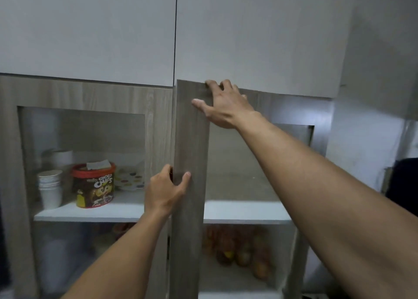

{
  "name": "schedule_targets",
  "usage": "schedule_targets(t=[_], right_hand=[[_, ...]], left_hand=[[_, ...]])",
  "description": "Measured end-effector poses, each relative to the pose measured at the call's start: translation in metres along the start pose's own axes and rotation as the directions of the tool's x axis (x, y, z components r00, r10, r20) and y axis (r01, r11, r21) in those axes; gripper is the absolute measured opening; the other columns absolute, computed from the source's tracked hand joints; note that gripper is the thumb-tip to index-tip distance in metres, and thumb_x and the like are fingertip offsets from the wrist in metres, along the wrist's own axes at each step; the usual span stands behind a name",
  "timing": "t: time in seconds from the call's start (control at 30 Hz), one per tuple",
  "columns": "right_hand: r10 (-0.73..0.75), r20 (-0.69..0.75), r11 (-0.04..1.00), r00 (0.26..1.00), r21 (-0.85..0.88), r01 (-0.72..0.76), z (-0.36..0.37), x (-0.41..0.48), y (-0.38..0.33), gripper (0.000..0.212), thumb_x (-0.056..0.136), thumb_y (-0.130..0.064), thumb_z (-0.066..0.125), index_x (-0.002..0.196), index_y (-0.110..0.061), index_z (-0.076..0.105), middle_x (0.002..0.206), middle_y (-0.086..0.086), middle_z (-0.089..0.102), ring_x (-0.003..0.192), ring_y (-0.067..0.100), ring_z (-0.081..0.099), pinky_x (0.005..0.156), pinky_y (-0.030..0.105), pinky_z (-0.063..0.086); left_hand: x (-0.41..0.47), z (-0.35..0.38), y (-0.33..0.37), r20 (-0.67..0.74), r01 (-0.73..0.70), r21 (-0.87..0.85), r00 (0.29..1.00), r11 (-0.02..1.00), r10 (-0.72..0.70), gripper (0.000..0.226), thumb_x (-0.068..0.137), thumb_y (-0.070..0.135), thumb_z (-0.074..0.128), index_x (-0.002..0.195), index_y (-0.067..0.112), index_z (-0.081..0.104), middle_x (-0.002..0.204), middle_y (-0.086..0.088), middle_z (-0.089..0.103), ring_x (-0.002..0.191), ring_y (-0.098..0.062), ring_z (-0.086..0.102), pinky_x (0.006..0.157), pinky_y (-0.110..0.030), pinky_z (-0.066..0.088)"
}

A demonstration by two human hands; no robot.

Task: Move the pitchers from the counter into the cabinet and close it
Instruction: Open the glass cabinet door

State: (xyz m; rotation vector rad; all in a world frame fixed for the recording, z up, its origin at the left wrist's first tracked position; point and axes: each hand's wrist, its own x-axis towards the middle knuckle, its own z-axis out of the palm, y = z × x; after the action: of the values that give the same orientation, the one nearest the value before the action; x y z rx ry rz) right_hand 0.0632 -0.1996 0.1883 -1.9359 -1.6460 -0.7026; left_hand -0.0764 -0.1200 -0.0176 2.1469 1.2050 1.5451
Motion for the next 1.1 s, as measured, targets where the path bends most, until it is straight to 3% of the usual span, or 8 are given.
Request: schedule_targets(t=[0.13, 0.3, 0.43, 0.6, 0.73, 0.8, 1.0, 1.1], right_hand=[[0.060, 0.031, 0.996, 0.998, 0.059, -0.062, -0.036, -0.047, -0.011, 0.088, 0.086, -0.079, 0.031, 0.157, -0.027, 0.021, 0.159, 0.013, 0.028, 0.149, 0.032, 0.023, 0.117, 0.059, 0.025], [0.067, 0.046, 0.996, 0.997, 0.053, -0.069, -0.078, -0.103, -0.018, 0.085, 0.091, -0.072, 0.038, 0.159, -0.030, 0.010, 0.167, 0.007, 0.018, 0.153, 0.026, 0.016, 0.121, 0.051, 0.022], [0.103, 0.028, 0.994, 0.994, 0.041, -0.104, -0.115, -0.132, -0.022, 0.083, 0.092, -0.066, 0.043, 0.159, -0.029, 0.011, 0.162, 0.008, 0.027, 0.148, 0.028, 0.030, 0.118, 0.046, 0.028], [0.106, 0.006, 0.994, 0.994, -0.014, -0.106, -0.147, -0.168, -0.021, 0.077, 0.092, -0.056, 0.056, 0.153, -0.022, 0.023, 0.147, 0.011, 0.049, 0.129, 0.031, 0.052, 0.105, 0.043, 0.043], [0.133, -0.053, 0.987, 0.990, -0.086, -0.137, -0.177, -0.195, -0.010, 0.064, 0.088, -0.047, 0.060, 0.140, -0.018, 0.035, 0.134, 0.010, 0.055, 0.114, 0.029, 0.057, 0.089, 0.036, 0.045], [0.116, -0.082, 0.983, 0.990, -0.133, -0.126, -0.191, -0.210, -0.004, 0.061, 0.087, -0.043, 0.059, 0.139, -0.019, 0.036, 0.131, 0.011, 0.056, 0.113, 0.030, 0.057, 0.090, 0.037, 0.045], [0.063, -0.143, 0.947, 0.988, -0.303, -0.104, -0.221, -0.257, 0.022, 0.054, 0.085, -0.042, 0.052, 0.135, -0.021, 0.045, 0.129, 0.009, 0.051, 0.105, 0.031, 0.058, 0.088, 0.050, 0.052], [0.044, -0.144, 0.885, 0.989, -0.453, -0.105, -0.238, -0.276, 0.041, 0.053, 0.086, -0.041, 0.050, 0.135, -0.020, 0.050, 0.150, 0.011, 0.040, 0.128, 0.033, 0.048, 0.100, 0.051, 0.047]], left_hand=[[-0.035, -0.023, 0.021, 0.028, -0.090, 0.006, 0.996, 0.996, 0.090, 0.040, 0.084, 0.047, 0.067, 0.069, 0.018, 0.045, 0.058, 0.004, 0.051, 0.052, -0.015, 0.049, 0.046, -0.027, 0.029], [-0.079, -0.045, 0.054, 0.083, -0.155, -0.006, 0.984, 0.988, 0.155, 0.030, 0.085, 0.039, 0.068, 0.079, 0.015, 0.050, 0.068, -0.001, 0.058, 0.062, -0.026, 0.056, 0.055, -0.032, 0.038], [-0.109, -0.054, 0.081, 0.150, -0.262, -0.044, 0.952, 0.964, 0.265, 0.033, 0.081, 0.041, 0.069, 0.079, 0.014, 0.050, 0.069, -0.009, 0.062, 0.064, -0.034, 0.061, 0.058, -0.038, 0.051], [-0.141, -0.057, 0.115, 0.170, -0.386, -0.124, 0.899, 0.914, 0.403, 0.031, 0.082, 0.037, 0.068, 0.084, 0.012, 0.048, 0.067, -0.008, 0.056, 0.064, -0.036, 0.058, 0.055, -0.036, 0.043], [-0.163, -0.052, 0.138, 0.196, -0.501, -0.177, 0.825, 0.847, 0.530, 0.031, 0.088, 0.041, 0.060, 0.087, 0.016, 0.043, 0.068, -0.004, 0.053, 0.061, -0.034, 0.056, 0.055, -0.035, 0.040], [-0.174, -0.051, 0.152, 0.185, -0.558, -0.226, 0.781, 0.799, 0.597, 0.029, 0.089, 0.041, 0.059, 0.086, 0.018, 0.042, 0.069, 0.000, 0.051, 0.060, -0.029, 0.053, 0.054, -0.033, 0.037], [-0.200, -0.031, 0.200, 0.154, -0.646, -0.352, 0.674, 0.678, 0.722, 0.036, 0.085, 0.052, 0.053, 0.097, 0.018, 0.050, 0.091, 0.002, 0.050, 0.080, -0.016, 0.047, 0.062, -0.026, 0.036], [-0.216, -0.015, 0.228, 0.206, -0.573, -0.393, 0.707, 0.719, 0.677, 0.060, 0.083, 0.055, 0.058, 0.124, 0.014, 0.044, 0.118, -0.007, 0.052, 0.101, -0.018, 0.050, 0.076, -0.030, 0.043]])
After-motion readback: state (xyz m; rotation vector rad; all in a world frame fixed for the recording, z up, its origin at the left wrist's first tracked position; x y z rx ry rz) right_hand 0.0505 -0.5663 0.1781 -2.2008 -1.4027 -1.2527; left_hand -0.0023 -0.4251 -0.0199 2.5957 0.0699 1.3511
